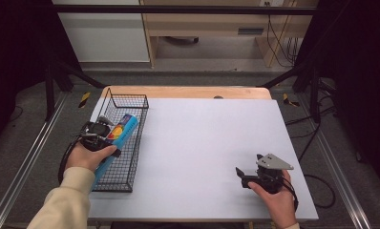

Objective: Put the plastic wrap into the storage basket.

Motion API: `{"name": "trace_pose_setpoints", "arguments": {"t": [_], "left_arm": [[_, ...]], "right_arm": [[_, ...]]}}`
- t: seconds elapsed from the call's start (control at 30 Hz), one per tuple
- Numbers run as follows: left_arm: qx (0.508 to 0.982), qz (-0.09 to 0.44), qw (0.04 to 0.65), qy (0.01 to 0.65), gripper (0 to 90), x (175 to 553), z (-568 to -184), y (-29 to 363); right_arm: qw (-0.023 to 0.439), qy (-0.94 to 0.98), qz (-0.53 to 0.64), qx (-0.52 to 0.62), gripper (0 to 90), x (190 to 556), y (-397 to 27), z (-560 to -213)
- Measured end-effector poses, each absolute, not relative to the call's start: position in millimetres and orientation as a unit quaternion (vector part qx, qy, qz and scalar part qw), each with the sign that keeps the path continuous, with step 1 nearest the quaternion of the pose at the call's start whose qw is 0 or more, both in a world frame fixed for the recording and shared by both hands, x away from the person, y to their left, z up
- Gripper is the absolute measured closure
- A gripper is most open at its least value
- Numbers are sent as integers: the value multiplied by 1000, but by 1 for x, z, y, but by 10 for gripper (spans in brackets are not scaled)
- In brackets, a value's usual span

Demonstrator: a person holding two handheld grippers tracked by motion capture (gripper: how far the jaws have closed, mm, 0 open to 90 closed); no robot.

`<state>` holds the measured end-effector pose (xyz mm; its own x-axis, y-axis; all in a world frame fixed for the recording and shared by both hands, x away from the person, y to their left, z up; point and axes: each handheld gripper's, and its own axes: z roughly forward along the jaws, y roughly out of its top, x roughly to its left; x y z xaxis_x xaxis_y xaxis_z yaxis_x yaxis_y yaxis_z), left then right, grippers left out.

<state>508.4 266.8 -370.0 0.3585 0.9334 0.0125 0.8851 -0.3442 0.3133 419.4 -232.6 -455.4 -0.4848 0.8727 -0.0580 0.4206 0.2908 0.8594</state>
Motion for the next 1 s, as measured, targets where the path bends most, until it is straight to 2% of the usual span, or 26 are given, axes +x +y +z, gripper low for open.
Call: {"name": "trace_pose_setpoints", "arguments": {"t": [0.13, 0.17, 0.2, 0.27, 1.0], "left_arm": [[817, 94, 113, 558, 321, 511, -374, 266], [828, 118, 97, 540, 321, 514, -374, 269], [823, 104, 96, 550, 321, 514, -376, 266], [829, 115, 87, 540, 320, 516, -375, 265], [833, 91, 52, 543, 319, 525, -382, 260]], "right_arm": [[272, 757, 414, 426, 93, 420, -232, -456], [271, 757, 414, 426, 93, 420, -232, -456], [271, 758, 414, 426, 93, 420, -232, -456], [269, 757, 414, 428, 93, 419, -233, -456], [266, 761, 412, 425, 93, 420, -232, -457]]}}
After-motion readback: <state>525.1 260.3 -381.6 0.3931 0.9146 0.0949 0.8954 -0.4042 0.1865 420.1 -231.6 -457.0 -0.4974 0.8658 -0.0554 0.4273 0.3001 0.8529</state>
